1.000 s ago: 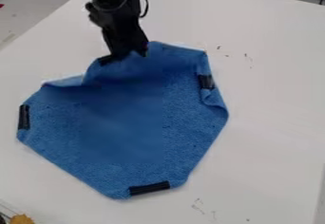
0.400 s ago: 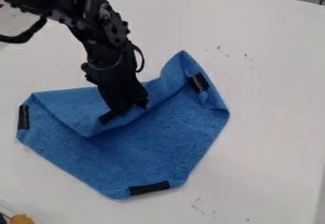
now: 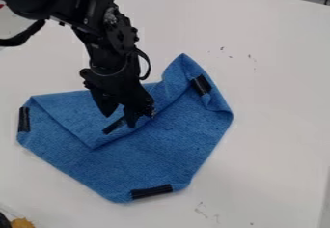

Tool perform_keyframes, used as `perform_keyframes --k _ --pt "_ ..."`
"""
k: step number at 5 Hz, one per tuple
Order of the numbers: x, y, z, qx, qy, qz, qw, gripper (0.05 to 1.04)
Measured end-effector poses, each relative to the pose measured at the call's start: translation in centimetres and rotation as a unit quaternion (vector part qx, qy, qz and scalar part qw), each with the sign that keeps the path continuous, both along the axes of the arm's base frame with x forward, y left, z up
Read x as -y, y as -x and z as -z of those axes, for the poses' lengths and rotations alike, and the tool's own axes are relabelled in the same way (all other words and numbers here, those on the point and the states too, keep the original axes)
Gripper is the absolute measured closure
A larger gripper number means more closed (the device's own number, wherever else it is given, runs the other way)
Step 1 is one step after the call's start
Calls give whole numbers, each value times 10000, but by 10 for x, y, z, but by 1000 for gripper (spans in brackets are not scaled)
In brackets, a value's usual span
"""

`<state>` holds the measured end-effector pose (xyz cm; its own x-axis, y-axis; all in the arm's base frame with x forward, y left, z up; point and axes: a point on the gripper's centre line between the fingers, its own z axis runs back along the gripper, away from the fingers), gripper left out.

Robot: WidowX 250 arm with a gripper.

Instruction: Fold the cloth from top to bottom.

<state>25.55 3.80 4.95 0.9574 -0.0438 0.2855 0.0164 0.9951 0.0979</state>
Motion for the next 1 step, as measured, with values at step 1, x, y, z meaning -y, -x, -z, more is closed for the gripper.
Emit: perform_keyframes --k 1 --pt "13 13 -8 -83 52 -166 9998 80"
